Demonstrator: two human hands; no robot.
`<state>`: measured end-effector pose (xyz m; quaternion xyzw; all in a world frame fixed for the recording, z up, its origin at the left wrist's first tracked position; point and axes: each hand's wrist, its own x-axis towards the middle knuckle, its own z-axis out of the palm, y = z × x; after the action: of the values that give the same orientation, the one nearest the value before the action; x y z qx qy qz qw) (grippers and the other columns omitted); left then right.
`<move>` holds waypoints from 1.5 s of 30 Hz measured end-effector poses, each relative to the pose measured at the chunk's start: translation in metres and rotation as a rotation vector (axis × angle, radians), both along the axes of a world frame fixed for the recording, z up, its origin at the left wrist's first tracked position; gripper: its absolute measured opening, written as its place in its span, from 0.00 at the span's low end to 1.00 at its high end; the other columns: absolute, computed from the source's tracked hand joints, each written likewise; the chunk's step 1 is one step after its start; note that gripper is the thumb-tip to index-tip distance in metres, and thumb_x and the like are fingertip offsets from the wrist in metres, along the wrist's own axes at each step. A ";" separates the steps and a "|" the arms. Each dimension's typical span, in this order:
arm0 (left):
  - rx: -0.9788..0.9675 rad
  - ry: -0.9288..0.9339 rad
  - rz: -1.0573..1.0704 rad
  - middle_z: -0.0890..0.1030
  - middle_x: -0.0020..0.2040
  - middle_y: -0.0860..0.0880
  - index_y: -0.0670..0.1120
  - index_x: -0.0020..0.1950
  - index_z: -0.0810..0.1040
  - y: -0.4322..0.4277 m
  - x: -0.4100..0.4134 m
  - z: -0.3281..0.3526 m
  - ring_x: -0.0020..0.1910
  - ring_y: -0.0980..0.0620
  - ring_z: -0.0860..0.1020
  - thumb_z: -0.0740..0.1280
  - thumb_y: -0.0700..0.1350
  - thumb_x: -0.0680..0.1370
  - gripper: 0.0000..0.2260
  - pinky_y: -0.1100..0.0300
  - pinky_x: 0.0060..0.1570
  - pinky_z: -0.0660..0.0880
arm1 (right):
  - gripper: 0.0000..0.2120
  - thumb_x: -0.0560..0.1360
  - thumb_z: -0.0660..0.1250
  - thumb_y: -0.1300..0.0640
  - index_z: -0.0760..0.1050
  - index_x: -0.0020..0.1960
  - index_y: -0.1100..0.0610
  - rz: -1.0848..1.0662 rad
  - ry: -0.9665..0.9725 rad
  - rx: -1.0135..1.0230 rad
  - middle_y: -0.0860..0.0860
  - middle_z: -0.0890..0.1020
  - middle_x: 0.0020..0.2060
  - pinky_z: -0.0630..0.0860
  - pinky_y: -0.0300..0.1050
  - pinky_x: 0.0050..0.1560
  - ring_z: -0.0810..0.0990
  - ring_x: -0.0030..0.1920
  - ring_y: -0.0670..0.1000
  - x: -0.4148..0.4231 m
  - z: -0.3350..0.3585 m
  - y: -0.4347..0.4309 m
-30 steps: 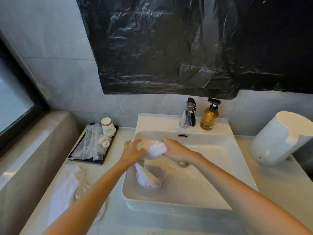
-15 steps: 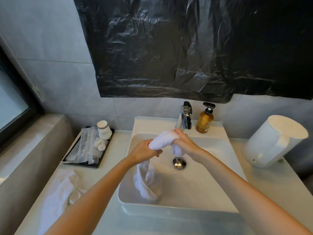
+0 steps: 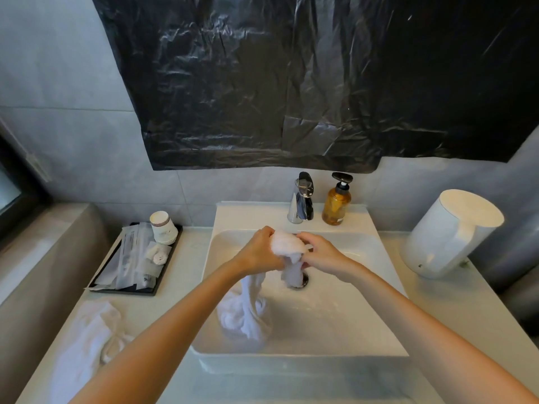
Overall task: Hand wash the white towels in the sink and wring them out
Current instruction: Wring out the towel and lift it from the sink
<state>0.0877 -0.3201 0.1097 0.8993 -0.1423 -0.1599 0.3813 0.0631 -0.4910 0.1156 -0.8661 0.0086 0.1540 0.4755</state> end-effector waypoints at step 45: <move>0.582 -0.699 -0.604 0.81 0.50 0.44 0.47 0.68 0.57 -0.056 -0.014 -0.072 0.41 0.43 0.79 0.63 0.51 0.79 0.22 0.54 0.36 0.69 | 0.05 0.62 0.62 0.59 0.68 0.35 0.59 0.389 0.425 -0.397 0.50 0.63 0.25 0.53 0.38 0.26 0.58 0.26 0.50 -0.011 -0.039 -0.029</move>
<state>0.0742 -0.3763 0.0377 0.8865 -0.4622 0.0133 -0.0160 0.0521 -0.5199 0.0769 -0.8758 -0.0280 0.4136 0.2472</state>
